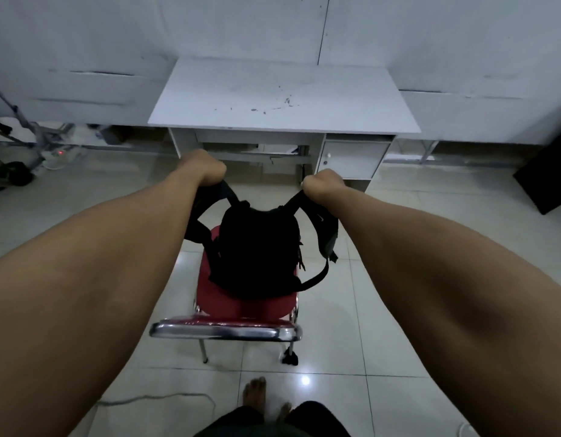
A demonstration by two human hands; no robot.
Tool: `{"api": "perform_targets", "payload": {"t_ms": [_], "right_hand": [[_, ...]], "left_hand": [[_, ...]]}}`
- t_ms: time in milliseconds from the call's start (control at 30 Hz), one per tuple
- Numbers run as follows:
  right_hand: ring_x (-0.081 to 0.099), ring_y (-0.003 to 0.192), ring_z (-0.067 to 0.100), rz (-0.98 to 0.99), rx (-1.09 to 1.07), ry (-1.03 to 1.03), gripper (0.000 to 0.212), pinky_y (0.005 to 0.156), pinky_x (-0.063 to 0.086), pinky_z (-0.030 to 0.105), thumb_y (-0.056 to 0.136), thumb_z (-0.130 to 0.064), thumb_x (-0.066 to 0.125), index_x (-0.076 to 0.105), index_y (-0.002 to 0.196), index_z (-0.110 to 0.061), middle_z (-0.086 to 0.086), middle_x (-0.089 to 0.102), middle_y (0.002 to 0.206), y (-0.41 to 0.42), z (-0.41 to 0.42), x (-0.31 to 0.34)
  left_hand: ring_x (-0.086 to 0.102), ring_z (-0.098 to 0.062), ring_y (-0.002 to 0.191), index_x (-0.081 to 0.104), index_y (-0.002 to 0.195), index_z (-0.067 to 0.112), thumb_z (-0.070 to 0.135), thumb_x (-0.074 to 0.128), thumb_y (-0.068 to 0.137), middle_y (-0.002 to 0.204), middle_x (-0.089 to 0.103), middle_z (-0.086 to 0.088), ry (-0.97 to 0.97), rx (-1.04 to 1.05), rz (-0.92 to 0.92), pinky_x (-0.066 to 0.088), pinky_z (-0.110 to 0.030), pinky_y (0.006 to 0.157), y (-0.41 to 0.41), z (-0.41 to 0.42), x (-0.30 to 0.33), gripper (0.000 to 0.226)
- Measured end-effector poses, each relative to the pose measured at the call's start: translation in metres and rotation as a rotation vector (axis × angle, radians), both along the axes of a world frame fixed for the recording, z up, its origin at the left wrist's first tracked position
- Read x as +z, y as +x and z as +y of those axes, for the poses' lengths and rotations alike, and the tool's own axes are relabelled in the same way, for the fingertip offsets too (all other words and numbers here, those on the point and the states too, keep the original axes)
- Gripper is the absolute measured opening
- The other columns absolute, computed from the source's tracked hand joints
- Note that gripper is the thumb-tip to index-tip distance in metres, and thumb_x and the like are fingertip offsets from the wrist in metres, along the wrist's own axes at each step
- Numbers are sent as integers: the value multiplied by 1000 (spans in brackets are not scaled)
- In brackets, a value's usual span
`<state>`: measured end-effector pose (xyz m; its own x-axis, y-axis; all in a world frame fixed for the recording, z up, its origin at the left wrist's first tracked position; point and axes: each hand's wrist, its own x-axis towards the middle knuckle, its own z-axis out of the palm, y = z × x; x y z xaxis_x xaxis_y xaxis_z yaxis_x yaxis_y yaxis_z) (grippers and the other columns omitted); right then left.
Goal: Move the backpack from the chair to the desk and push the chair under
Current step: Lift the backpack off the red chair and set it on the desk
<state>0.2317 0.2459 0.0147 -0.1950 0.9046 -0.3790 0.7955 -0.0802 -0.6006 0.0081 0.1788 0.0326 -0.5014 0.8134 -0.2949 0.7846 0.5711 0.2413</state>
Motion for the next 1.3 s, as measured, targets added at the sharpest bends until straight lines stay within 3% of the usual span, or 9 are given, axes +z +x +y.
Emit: {"api": "perform_targets", "payload": {"t_ms": [100,300,433,500,600,767,967,1133,1300], "right_hand": [[52,69,23,-9,33,-70,22,55,36,30,94,-20,50,57,80,-4,11,55,81,10,14,-13],[63,108,34,56,196,-199,33,98,51,42,93,-21,58,68,113,2,18,66,117,11,31,-34],[62,90,29,67,252,-257,31,79,49,39,93,-22,54,68,111,0,17,66,106,19,38,-45],[59,79,27,110,220,-311,25,70,45,37,91,-19,54,67,102,-1,16,64,94,22,37,-49],[57,76,26,157,174,-363,16,67,43,38,87,-18,55,65,93,-7,14,61,86,20,39,-58],[61,76,29,134,160,-406,22,81,54,44,80,-27,57,64,88,-8,12,61,84,19,41,-69],[62,88,30,-41,186,-351,27,89,55,46,83,-24,52,63,97,-4,12,60,91,41,39,-71],[49,65,21,-260,293,-199,23,56,40,28,94,-20,54,54,79,-3,10,52,79,63,42,-76],[62,94,28,-297,475,-172,39,81,55,37,87,-29,67,65,117,-5,13,66,110,91,48,-79]], "left_hand": [[58,-33,70,59,80,-2,10,47,89,93,58,-26,-249,-106,-16,37,-29,57,10,16,-1,19],[55,-23,68,66,113,-5,11,48,95,89,58,-12,-677,-325,141,42,-25,52,57,38,-36,31],[66,-29,95,64,126,5,24,72,76,120,61,-13,-845,-419,183,57,-36,79,72,40,-90,54],[52,-31,128,46,146,16,29,79,76,143,50,-8,-813,-461,165,47,-41,103,75,32,-116,78],[47,-30,134,33,153,24,24,88,71,148,47,-3,-758,-498,61,42,-43,109,77,23,-144,99],[64,-28,108,62,130,20,25,76,82,119,68,-6,-532,-465,66,52,-39,90,55,16,-163,50],[59,-28,97,59,104,14,25,66,89,112,63,-10,-362,-486,13,47,-35,81,59,28,-147,19],[59,-31,99,60,102,15,22,63,86,116,63,-13,-310,-467,-7,46,-34,80,94,44,-129,18],[60,-35,105,65,106,11,18,59,86,118,64,-16,-236,-405,-2,44,-34,78,156,74,-97,22]]}}
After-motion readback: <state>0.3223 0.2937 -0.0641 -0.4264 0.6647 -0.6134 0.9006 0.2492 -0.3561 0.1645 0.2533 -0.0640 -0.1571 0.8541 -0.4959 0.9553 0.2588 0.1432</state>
